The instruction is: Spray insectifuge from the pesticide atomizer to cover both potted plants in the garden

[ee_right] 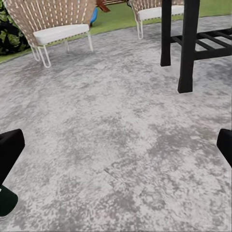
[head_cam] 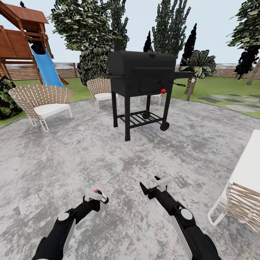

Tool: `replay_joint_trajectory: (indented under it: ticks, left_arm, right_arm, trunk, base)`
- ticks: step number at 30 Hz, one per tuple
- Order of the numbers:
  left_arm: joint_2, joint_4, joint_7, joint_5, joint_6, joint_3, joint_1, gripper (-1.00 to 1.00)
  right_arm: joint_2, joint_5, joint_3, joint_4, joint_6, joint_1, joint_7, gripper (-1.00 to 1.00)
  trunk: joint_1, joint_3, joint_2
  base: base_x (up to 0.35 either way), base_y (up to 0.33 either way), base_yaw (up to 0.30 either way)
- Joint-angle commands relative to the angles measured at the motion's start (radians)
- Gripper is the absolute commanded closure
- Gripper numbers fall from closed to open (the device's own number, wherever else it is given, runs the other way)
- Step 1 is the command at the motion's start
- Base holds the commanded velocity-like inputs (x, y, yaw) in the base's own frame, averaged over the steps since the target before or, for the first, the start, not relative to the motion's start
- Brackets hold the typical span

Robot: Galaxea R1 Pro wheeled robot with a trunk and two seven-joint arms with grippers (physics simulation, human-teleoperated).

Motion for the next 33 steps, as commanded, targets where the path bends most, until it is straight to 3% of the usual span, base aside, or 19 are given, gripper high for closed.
replay_joint_trajectory:
  ticks: [1,11,13,15,20,22,24,29,33]
  left_arm:
    - [-0.002,-0.002,-0.008,-0.007,0.001,0.006,-0.001,1.0]
    - [-0.002,0.009,-0.008,-0.007,-0.001,0.006,0.0,1.0]
    - [-0.009,0.015,-0.007,-0.007,-0.024,0.006,0.001,1.0]
    - [-0.019,0.019,0.0,-0.007,-0.093,0.007,0.001,1.0]
    - [-0.017,0.037,0.046,-0.01,-0.164,0.016,0.018,1.0]
    - [-0.016,0.038,0.096,-0.006,-0.203,0.046,0.061,1.0]
    - [-0.019,0.04,0.138,0.003,-0.273,0.079,0.091,1.0]
    - [-0.016,0.062,0.193,0.035,-0.336,0.102,0.137,1.0]
    - [-0.012,0.106,0.256,0.041,-0.345,0.107,0.151,1.0]
  right_arm:
    - [0.0,-0.007,0.0,0.001,-0.001,0.0,0.004,-1.0]
    - [0.0,-0.004,0.0,0.018,-0.001,0.0,0.004,-1.0]
    - [0.001,-0.003,0.0,0.068,-0.005,0.0,0.002,-1.0]
    - [0.001,-0.002,0.0,0.146,-0.021,0.0,-0.001,-1.0]
    - [0.0,0.002,-0.003,0.269,-0.098,0.0,-0.002,-1.0]
    - [0.0,0.0,-0.004,0.36,-0.149,0.0,-0.011,-1.0]
    - [0.0,-0.003,-0.006,0.451,-0.253,0.0,-0.051,-1.0]
    - [0.003,-0.048,-0.006,0.685,-0.53,0.0,-0.248,-1.0]
    - [0.002,-0.055,-0.006,0.79,-0.592,0.0,-0.311,-1.0]
  trunk:
    - [0.0,0.001,0.0]
    - [0.0,0.002,0.0]
    - [0.0,0.002,0.0]
    - [0.0,0.002,0.0]
    - [0.0,0.002,0.0]
    - [0.0,0.002,0.0]
    - [0.0,0.002,0.0]
    - [0.0,0.002,0.0]
    - [0.0,0.002,0.0]
  base:
    - [0.331,0.083,0.0]
    - [0.331,0.091,0.0]
    - [0.331,0.109,0.0]
    - [0.331,0.109,0.0]
    - [0.331,0.103,0.0]
    - [0.331,0.1,0.0]
    - [0.331,0.099,0.0]
    - [0.331,0.099,0.0]
    - [0.326,0.099,0.0]
